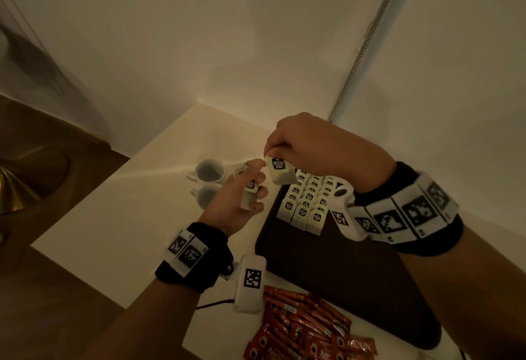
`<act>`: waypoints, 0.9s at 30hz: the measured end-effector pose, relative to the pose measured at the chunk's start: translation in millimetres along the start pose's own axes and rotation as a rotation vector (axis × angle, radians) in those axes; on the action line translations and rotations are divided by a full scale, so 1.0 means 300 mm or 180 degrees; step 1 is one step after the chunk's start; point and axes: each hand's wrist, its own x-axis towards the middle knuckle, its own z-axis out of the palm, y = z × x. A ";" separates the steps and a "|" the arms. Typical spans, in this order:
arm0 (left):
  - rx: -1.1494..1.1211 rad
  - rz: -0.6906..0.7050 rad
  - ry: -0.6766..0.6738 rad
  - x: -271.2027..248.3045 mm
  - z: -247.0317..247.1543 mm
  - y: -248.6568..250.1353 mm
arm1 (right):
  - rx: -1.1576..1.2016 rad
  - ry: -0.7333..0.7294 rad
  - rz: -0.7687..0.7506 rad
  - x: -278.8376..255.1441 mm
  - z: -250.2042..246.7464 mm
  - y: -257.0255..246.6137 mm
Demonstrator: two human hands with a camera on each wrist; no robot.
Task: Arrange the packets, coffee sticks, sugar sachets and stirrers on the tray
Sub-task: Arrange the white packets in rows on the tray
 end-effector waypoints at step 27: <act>0.0445 0.0725 -0.0026 -0.005 0.072 0.001 | 0.1618 0.1284 0.0259 -0.048 0.024 0.061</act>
